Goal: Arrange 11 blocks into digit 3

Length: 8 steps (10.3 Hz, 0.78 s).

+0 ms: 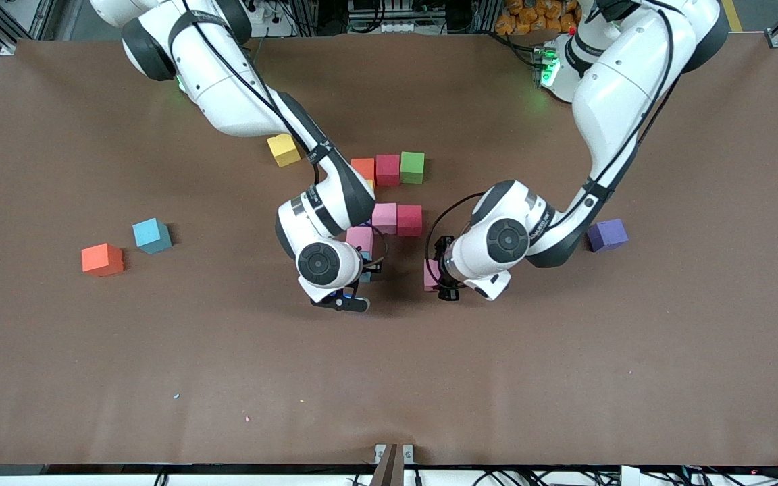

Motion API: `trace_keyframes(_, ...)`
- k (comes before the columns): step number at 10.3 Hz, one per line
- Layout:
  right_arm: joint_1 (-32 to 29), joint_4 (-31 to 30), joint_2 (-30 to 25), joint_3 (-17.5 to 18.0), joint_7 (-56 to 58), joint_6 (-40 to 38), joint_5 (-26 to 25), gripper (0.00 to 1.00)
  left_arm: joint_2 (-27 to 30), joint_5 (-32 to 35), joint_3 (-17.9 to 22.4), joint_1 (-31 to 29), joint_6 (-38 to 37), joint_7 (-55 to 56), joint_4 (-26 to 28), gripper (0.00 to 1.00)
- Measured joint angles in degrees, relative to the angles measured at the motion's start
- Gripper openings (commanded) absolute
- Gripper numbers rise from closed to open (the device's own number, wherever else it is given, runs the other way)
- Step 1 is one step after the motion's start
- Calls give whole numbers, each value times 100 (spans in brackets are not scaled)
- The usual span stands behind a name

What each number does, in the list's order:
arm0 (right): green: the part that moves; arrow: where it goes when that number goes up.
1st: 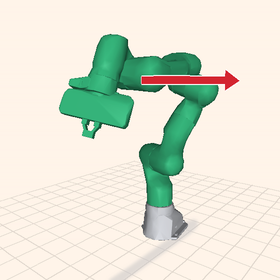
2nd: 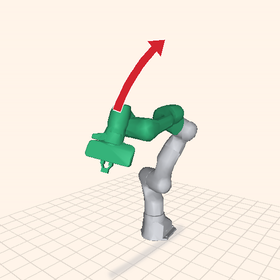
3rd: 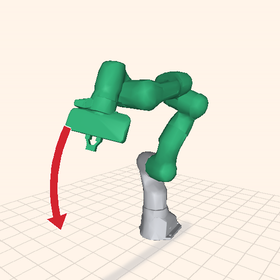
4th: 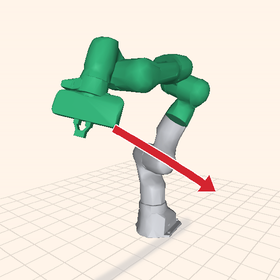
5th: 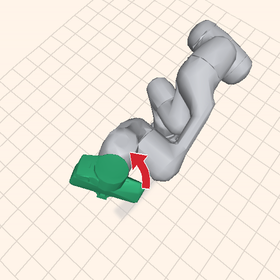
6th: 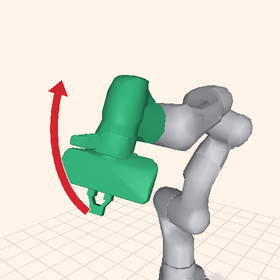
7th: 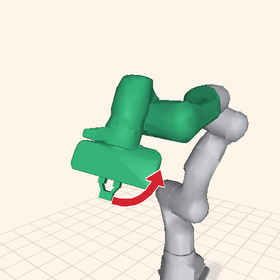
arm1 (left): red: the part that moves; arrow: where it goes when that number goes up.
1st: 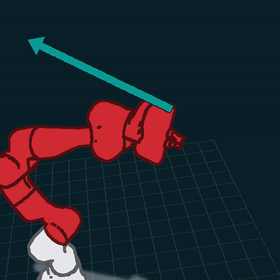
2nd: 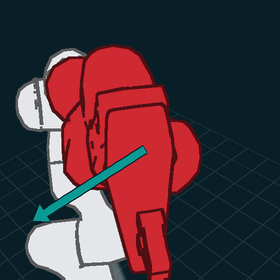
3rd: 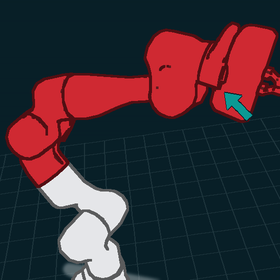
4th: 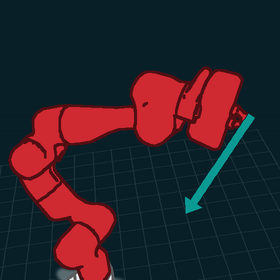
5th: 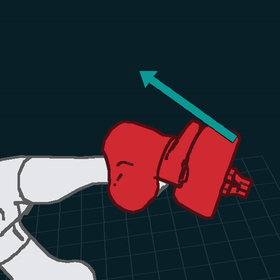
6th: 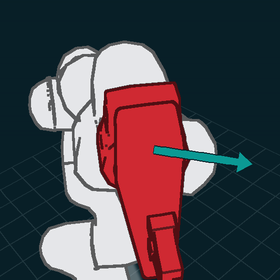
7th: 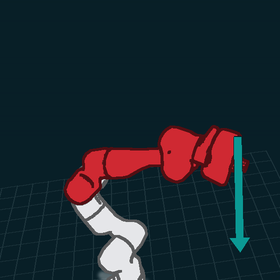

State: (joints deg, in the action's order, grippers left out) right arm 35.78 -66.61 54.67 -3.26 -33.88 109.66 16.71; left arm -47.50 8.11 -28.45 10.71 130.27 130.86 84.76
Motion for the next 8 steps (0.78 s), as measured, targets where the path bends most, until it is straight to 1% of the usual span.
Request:
trace_keyframes(2,1,-69,-39,5,0,31,3,0,-14,0,40,98,76,209,-42,0)
trace_keyframes(4,0,-74,-41,6,0,34,5,0,-62,0,43,244,369,474,-48,0)
trace_keyframes(5,1,-75,-41,6,0,35,5,4,-111,0,47,335,499,570,-51,0)
trace_keyframes(7,1,-77,-42,6,0,36,6,33,-203,0,72,425,644,636,-68,0)
trace_keyframes(8,1,-77,-42,6,0,36,6,76,-233,0,86,425,685,636,-73,0)
